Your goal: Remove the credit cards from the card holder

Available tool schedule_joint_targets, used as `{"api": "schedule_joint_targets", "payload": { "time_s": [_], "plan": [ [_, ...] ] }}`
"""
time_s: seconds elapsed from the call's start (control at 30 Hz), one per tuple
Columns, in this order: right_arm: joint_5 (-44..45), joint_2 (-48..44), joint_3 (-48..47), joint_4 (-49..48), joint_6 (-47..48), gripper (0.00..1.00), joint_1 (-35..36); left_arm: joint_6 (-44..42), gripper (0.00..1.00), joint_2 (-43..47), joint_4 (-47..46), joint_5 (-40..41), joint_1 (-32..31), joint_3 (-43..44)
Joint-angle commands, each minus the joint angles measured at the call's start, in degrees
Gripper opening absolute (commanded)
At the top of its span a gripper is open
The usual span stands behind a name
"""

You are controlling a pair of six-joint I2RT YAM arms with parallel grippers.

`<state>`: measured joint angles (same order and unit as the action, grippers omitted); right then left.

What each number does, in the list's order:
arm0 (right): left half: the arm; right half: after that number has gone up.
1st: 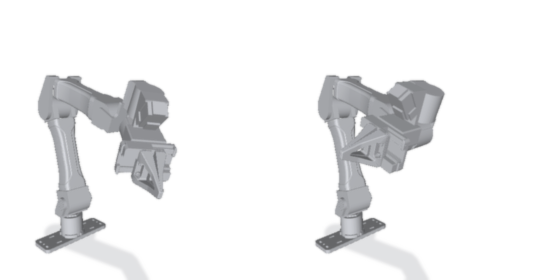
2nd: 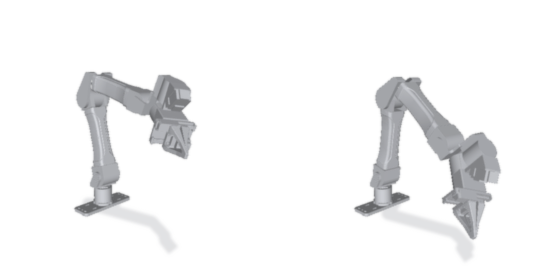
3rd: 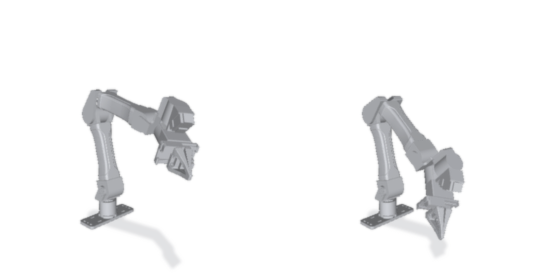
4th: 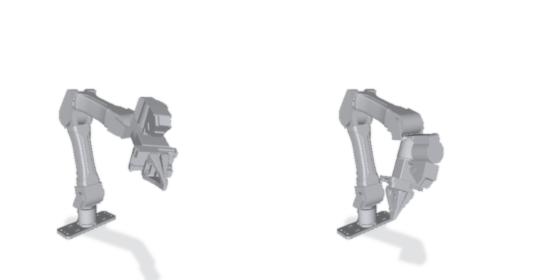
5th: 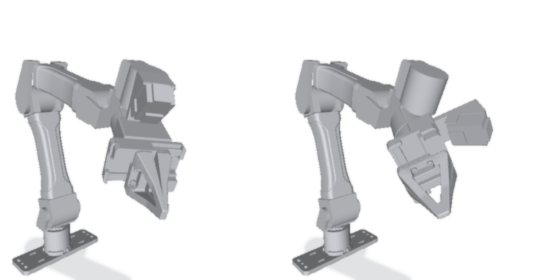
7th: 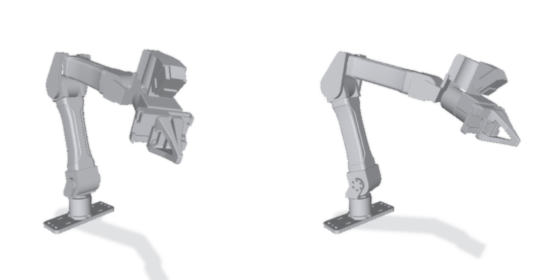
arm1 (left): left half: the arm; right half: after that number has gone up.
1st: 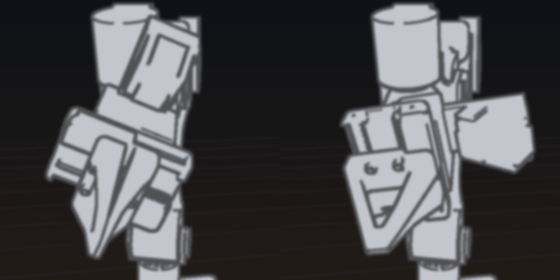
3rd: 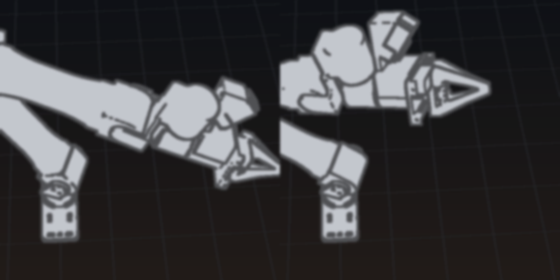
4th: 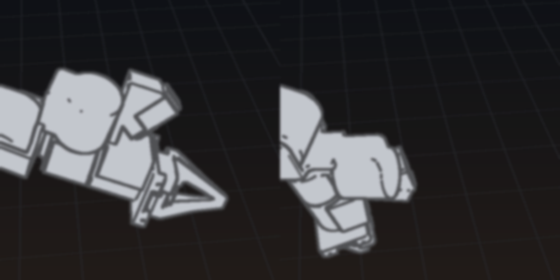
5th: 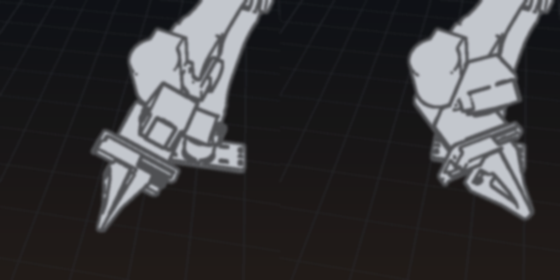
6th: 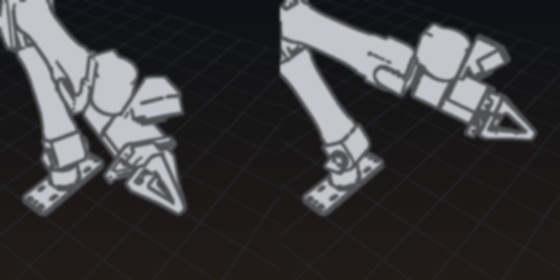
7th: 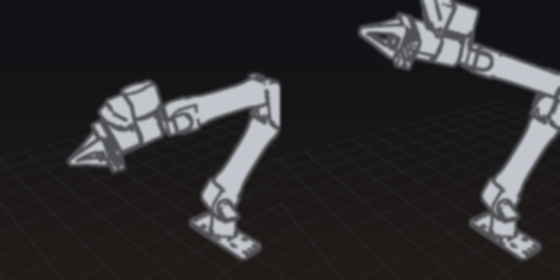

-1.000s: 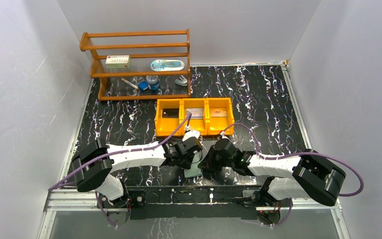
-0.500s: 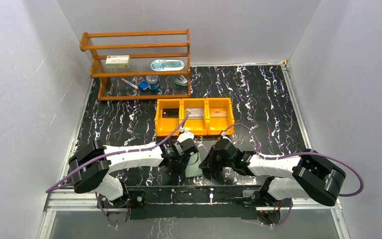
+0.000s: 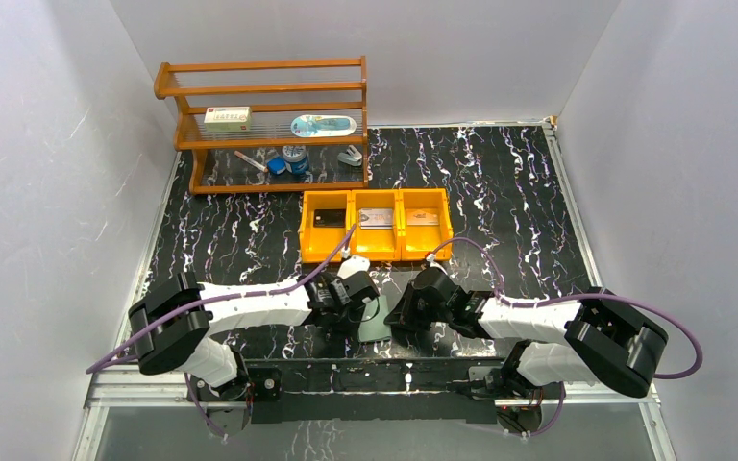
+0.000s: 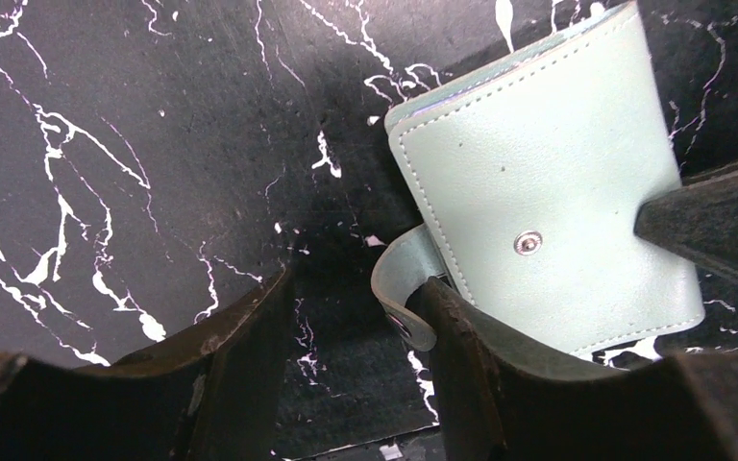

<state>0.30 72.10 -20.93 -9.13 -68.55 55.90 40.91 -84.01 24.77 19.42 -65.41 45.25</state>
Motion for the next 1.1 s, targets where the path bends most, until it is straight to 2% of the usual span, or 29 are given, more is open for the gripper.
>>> {"api": "schedule_joint_targets", "payload": {
  "time_s": [0.0, 0.17, 0.3, 0.4, 0.53, 0.67, 0.8, 0.93, 1.07],
  "plan": [
    [2.27, 0.68, -1.40, 3.50, 1.76, 0.21, -0.33, 1.60, 0.52, 2.58, -0.87, 3.13, 0.10, -0.42],
    [2.18, 0.96, -1.43, 3.44, 1.76, 0.21, -0.29, 1.72, 0.52, 2.26, 0.53, 6.70, 0.15, -0.39],
    [2.08, 1.41, -1.54, 3.32, 1.82, 0.22, -0.28, 3.64, 0.42, 1.03, -0.18, 7.19, 0.52, 0.57],
    [2.07, 1.74, -1.75, 3.50, 1.93, 0.22, -0.32, 5.23, 0.32, 2.00, -3.58, 3.37, 0.74, -0.99],
    [2.06, 1.86, -1.88, 3.33, 1.93, 0.22, -0.33, 7.01, 0.31, 4.64, -5.44, 1.67, 0.93, -3.31],
    [1.74, 2.25, -2.16, 3.33, 2.11, 0.22, -0.34, 8.04, 0.21, 7.45, -8.33, -0.04, 1.95, -5.96],
    [1.69, 2.35, -2.19, 3.28, 2.20, 0.22, -0.31, 8.66, 0.20, 8.07, -8.14, -0.09, 2.59, -6.36],
    [1.62, 2.54, -2.25, 3.23, 2.21, 0.22, -0.27, 9.01, 0.27, 8.74, -9.86, -0.53, 3.34, -7.27],
    [1.62, 2.52, -2.28, 3.37, 2.24, 0.23, -0.29, 8.93, 0.27, 8.56, -12.02, -3.08, 4.76, -8.13]
  ]
}}
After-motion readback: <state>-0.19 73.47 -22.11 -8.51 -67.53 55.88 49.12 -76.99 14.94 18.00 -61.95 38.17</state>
